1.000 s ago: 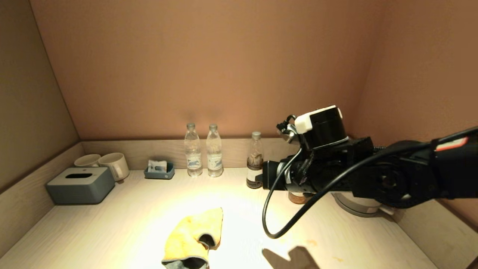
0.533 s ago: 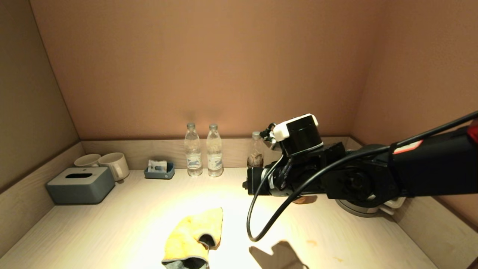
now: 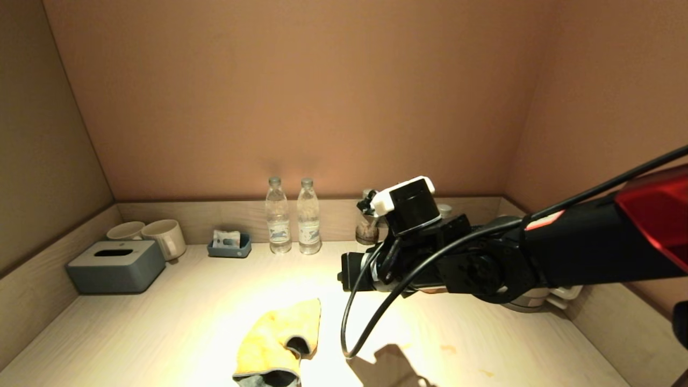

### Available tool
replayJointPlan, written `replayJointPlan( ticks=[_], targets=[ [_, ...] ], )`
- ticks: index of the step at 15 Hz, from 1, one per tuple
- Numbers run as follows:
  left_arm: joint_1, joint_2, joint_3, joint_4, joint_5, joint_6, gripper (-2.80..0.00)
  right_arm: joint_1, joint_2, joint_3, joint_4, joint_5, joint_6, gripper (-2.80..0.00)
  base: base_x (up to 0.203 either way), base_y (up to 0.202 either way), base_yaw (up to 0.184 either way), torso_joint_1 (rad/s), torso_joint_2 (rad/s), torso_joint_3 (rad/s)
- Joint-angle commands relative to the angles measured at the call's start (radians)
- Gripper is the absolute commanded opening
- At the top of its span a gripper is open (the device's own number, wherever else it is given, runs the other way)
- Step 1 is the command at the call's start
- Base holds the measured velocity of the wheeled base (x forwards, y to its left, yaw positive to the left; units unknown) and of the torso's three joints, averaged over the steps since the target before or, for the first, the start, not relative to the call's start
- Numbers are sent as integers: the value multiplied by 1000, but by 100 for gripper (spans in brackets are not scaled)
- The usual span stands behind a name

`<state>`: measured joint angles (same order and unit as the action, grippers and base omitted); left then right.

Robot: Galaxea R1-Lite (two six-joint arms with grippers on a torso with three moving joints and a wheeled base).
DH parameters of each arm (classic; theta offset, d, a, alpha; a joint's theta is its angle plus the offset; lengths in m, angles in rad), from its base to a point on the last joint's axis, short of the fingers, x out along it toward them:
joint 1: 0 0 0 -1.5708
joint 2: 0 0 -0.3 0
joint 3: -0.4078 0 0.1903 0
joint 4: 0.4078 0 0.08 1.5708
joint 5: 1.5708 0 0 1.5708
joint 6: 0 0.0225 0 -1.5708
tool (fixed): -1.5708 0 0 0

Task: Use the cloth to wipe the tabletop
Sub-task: Pick up the tablecloth

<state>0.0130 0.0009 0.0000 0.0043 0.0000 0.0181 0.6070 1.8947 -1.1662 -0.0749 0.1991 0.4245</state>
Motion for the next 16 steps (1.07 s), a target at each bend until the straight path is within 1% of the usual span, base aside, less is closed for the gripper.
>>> replayJointPlan(
  ticks=[1,3,6,10,11,15,16],
  targets=[
    [1,1,0,0,0,0,-280,2,7,-1,0,2,2,-280,0,0,0,0,0,0],
    [2,1,0,0,0,0,-280,35,48,-31,4,-3,2,-280,0,0,0,0,0,0],
    [2,1,0,0,0,0,-280,109,196,-116,21,-32,2,-280,0,0,0,0,0,0],
    [1,1,0,0,0,0,-280,137,240,-129,23,-38,-1,-280,0,0,0,0,0,0],
    [2,1,0,0,0,0,-280,147,259,-135,24,-39,-1,0,0,0,0,0,0,0],
    [1,1,0,0,0,0,-280,158,278,-143,23,-48,-2,0,0,0,0,0,0,0],
    [2,1,0,0,0,0,-280,175,296,-147,24,-49,-5,0,0,0,0,0,0,0]
  ],
)
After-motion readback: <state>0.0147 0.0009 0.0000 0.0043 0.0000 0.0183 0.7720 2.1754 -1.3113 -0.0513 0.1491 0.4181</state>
